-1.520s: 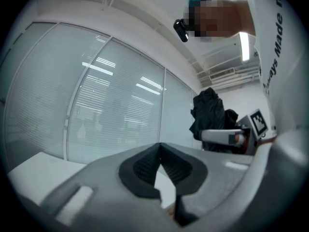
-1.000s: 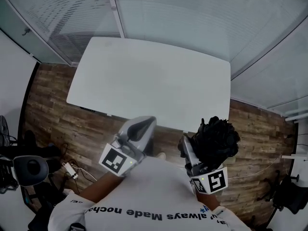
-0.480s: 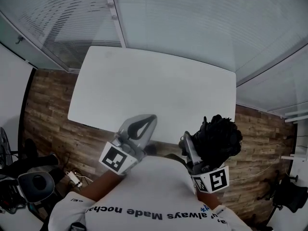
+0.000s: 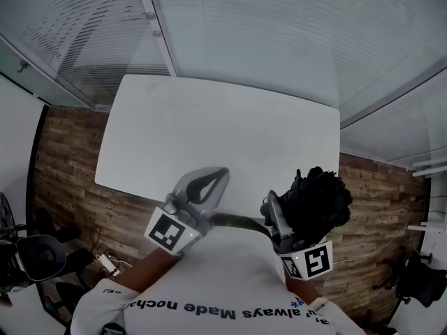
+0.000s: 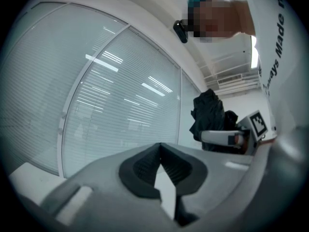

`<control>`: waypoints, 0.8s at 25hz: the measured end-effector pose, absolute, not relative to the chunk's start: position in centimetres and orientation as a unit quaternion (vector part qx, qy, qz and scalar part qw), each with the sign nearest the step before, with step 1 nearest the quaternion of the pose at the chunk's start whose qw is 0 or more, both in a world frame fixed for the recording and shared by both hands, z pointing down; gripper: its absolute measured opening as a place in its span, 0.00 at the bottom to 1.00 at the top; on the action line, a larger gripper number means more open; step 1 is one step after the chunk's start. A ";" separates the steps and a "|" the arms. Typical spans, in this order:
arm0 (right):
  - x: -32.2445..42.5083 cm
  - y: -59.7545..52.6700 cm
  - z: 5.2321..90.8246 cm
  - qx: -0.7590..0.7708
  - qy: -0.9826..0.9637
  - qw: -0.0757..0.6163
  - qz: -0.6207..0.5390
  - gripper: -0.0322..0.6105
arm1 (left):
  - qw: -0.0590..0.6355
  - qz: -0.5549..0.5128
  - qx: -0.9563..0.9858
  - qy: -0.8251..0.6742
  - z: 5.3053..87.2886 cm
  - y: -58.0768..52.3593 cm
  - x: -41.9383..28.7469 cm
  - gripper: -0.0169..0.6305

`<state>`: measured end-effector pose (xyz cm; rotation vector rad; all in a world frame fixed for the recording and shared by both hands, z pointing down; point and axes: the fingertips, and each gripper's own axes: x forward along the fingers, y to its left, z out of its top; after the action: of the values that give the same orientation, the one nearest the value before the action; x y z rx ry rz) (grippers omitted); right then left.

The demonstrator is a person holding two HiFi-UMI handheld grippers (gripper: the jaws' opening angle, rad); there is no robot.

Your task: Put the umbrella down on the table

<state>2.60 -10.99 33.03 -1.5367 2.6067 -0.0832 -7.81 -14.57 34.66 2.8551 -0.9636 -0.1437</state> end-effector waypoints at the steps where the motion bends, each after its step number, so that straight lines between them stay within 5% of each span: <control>1: 3.1 -11.2 33.0 -0.507 0.859 0.056 -0.027 0.43 | 0.063 -0.047 0.944 -0.319 34.7 -14.9 -7.4 0.03; 20: 9.5 -17.0 41.3 -0.490 0.864 -0.031 -0.116 0.43 | 0.066 -0.031 0.944 -0.321 36.0 -18.1 -0.5 0.03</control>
<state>9.48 -17.00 41.32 -1.5690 2.7672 -0.3730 -0.48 -18.15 35.95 2.8487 -0.9689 -0.0944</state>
